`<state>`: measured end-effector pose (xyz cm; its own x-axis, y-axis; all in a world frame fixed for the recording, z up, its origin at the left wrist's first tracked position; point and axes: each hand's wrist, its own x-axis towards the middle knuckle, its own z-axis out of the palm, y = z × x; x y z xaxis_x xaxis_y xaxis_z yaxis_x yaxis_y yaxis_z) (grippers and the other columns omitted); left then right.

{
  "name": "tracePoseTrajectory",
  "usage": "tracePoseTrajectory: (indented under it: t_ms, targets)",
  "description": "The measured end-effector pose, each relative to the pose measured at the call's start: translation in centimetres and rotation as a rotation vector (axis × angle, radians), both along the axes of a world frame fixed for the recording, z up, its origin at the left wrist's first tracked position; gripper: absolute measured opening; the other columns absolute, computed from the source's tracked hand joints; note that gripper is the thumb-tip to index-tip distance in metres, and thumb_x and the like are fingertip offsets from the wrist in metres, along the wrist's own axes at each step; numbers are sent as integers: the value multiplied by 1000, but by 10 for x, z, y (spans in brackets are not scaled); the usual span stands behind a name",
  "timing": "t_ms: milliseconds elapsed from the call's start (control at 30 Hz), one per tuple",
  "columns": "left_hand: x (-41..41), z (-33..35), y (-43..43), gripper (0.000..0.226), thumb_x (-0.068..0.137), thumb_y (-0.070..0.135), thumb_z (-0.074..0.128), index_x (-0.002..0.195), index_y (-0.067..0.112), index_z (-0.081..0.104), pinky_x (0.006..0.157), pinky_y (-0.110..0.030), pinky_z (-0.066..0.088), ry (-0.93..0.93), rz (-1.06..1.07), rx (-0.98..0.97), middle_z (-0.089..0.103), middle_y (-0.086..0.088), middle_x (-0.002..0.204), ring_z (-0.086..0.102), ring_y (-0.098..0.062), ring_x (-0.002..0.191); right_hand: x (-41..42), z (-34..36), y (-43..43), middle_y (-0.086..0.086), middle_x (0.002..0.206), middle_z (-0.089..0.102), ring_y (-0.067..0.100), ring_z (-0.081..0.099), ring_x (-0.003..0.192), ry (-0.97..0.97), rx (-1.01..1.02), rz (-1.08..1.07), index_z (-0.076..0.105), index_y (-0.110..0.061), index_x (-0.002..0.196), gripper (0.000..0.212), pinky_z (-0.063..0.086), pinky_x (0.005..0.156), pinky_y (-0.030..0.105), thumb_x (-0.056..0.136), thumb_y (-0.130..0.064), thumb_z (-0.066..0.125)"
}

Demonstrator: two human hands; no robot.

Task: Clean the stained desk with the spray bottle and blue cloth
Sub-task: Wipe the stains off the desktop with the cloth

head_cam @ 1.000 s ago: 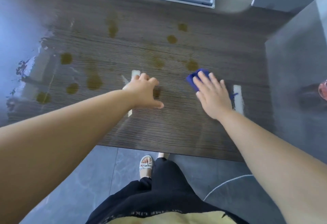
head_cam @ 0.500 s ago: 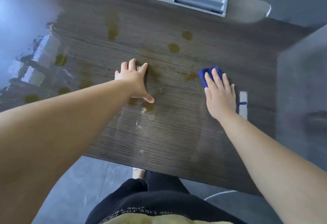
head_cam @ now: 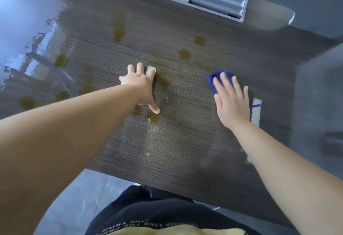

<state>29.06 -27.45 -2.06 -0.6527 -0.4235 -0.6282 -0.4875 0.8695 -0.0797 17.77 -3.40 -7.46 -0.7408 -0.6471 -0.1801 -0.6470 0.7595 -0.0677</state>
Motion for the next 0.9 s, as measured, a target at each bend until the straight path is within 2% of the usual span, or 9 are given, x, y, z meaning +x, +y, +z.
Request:
tracePoseTrajectory:
  t_ms: [67,133,267,333,433,533,600,800,900]
  targets:
    - [0,1,0,129,42,68,81,145,27,14,94,-47,45,-2,5,4,19,-8,141,20,-31,129,5,-2,-34,-2,160,7,30,6,145,14,-35,-319,15,-27,150,51,11,114,56,101,-34,26]
    - [2,0,0,129,43,68,80,145,28,13,95,-47,43,5,10,12,17,-7,143,19,-31,131,26,-2,-62,2,159,12,34,10,144,20,-61,-301,20,-24,150,53,13,112,57,99,-37,29]
    - [4,-1,-1,129,43,68,81,146,28,13,101,-48,40,26,17,32,16,-7,146,18,-31,133,50,-6,-44,2,153,30,35,28,139,7,-45,425,37,-24,144,52,26,109,58,95,-38,28]
    - [4,-1,-1,129,43,67,81,146,28,14,102,-48,39,28,16,35,15,-7,146,17,-31,133,24,-6,-19,0,152,33,33,32,138,23,-25,622,39,-26,142,50,27,107,58,94,-36,32]
    - [4,0,-2,129,43,67,81,146,28,14,104,-48,37,31,22,39,15,-7,147,17,-31,133,-20,-4,-7,2,152,33,34,32,137,57,-39,395,38,-24,143,48,30,106,60,96,-33,33]
    - [4,-1,-3,130,42,67,81,146,28,13,104,-49,36,35,27,43,15,-7,146,17,-31,133,-25,-5,-35,0,159,13,31,12,145,19,-77,-130,22,-25,149,50,14,115,52,101,-35,29]
    - [4,-3,-2,130,42,67,81,146,29,14,104,-49,36,37,28,43,15,-6,145,17,-31,132,-4,-5,-62,4,159,10,34,8,144,24,-76,-264,20,-21,150,53,7,116,50,100,-38,27]
    - [3,-2,-3,130,43,66,81,146,28,12,106,-50,34,36,30,49,13,-7,147,15,-32,134,18,-5,-39,4,152,33,35,30,138,-11,-53,494,38,-21,143,50,24,110,55,96,-34,27]
    - [4,-2,-2,132,44,66,81,148,29,9,109,-51,31,33,38,60,9,-6,150,13,-32,135,-25,-4,-28,4,153,32,36,30,138,19,-75,288,39,-20,143,49,25,108,59,97,-31,27]
